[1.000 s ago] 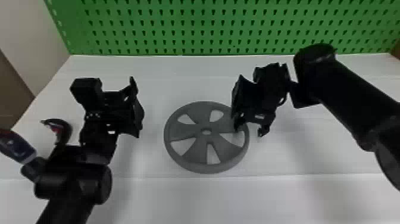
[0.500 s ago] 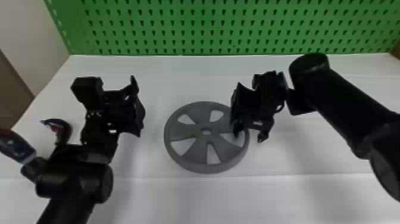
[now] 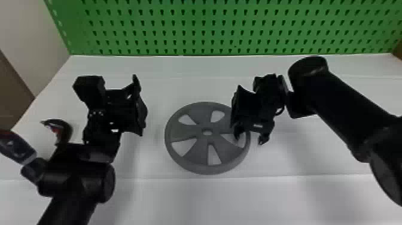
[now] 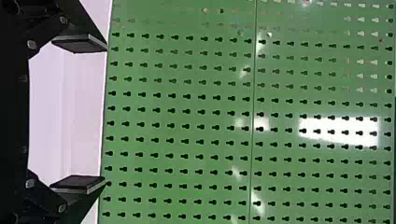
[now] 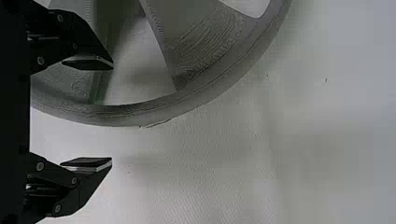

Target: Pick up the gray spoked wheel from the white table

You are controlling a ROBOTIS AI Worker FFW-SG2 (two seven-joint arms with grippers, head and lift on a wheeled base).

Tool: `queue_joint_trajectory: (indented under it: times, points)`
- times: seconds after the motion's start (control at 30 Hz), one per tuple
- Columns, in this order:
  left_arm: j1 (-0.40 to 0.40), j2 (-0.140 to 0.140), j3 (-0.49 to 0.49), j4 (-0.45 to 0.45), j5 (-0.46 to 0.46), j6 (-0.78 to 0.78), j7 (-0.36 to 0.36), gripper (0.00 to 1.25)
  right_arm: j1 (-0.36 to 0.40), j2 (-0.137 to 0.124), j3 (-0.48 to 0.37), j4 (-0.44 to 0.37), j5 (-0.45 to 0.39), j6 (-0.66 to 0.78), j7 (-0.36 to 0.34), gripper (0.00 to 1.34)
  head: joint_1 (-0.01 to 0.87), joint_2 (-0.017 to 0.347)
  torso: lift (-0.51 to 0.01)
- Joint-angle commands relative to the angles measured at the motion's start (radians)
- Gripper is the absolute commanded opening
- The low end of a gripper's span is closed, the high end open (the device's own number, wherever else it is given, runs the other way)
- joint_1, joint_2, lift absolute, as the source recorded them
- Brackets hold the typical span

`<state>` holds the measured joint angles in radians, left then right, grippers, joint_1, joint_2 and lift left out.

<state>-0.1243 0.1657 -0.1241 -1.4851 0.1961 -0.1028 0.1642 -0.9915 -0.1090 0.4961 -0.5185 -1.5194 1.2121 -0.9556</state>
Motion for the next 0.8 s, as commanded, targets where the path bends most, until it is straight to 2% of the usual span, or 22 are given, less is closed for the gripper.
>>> queue_joint_trajectory:
  times: [0.0, 0.47, 0.77]
  points:
    - [0.000, 0.000, 0.000, 0.000, 0.000, 0.000, 0.001, 0.98, -0.001, -0.001, 0.009, 0.000, -0.001, 0.001, 0.000, 0.82, 0.806, 0.044, -0.098]
    - [-0.003, 0.000, -0.005, 0.000, 0.000, 0.000, 0.001, 0.98, 0.001, -0.001, 0.010, 0.005, -0.016, 0.004, 0.001, 0.81, 0.806, 0.044, -0.098]
    - [-0.005, 0.000, -0.005, 0.000, -0.001, 0.000, 0.001, 0.98, -0.001, -0.001, 0.019, 0.005, -0.018, 0.006, 0.001, 0.62, 0.806, 0.044, -0.098]
